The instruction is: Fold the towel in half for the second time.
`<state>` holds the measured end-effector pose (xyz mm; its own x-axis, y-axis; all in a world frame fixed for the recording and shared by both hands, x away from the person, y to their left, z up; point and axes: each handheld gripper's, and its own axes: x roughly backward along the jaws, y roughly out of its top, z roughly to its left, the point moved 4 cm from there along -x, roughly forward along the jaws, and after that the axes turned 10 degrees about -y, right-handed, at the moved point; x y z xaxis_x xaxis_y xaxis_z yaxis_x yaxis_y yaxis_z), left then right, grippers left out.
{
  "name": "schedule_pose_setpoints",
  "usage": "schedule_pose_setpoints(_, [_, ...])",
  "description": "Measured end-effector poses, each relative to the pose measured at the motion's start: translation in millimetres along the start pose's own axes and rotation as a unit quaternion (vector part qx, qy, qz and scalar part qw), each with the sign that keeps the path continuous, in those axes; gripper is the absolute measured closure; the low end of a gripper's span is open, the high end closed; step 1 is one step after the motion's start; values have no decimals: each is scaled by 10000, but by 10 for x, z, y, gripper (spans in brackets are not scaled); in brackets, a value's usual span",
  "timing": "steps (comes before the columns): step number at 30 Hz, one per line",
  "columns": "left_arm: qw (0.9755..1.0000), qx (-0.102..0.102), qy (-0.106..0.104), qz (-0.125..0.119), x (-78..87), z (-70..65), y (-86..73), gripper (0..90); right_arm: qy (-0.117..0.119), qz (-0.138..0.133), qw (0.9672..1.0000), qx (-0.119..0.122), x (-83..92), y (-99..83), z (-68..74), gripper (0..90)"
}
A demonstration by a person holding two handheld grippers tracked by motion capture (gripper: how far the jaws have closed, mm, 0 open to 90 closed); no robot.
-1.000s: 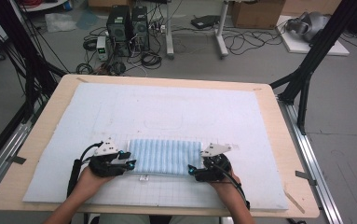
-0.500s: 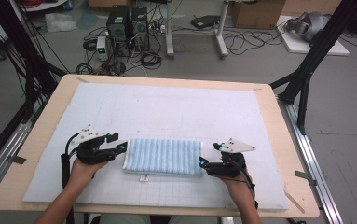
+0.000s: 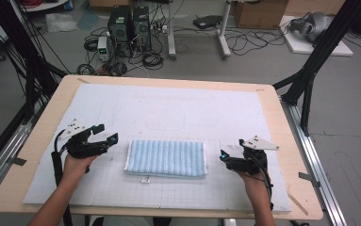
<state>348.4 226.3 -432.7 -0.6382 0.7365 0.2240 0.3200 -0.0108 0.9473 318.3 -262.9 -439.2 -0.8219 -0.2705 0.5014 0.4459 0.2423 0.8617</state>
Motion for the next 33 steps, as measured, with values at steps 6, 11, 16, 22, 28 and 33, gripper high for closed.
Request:
schedule_pose_setpoints(6, [10000, -28, 69, -45, 93, 20, -20, 221, -209, -138, 9992, -305, 112, -11, -157, 124])
schedule_pose_setpoints(11, [9999, -129, 21, -61, 148, -12, -26, 225, -346, -234, 9983, -399, 174, -14, -226, 123])
schedule_pose_setpoints(16, [9998, -170, 52, -112, 200, -17, -13, 227, -355, -272, 9980, -450, 189, 8, -228, 123])
schedule_pose_setpoints(22, [9998, -175, 77, -107, 197, -5, -14, 228, -352, -279, 9980, -445, 173, 2, -231, 123])
schedule_pose_setpoints(28, [9998, -184, 65, -66, 182, -3, -29, 230, -366, -235, 9982, -406, 163, -12, -227, 123])
schedule_pose_setpoints(33, [9998, -144, 82, -65, 175, 12, -38, 231, -415, -335, 9973, -498, 194, -3, -247, 123])
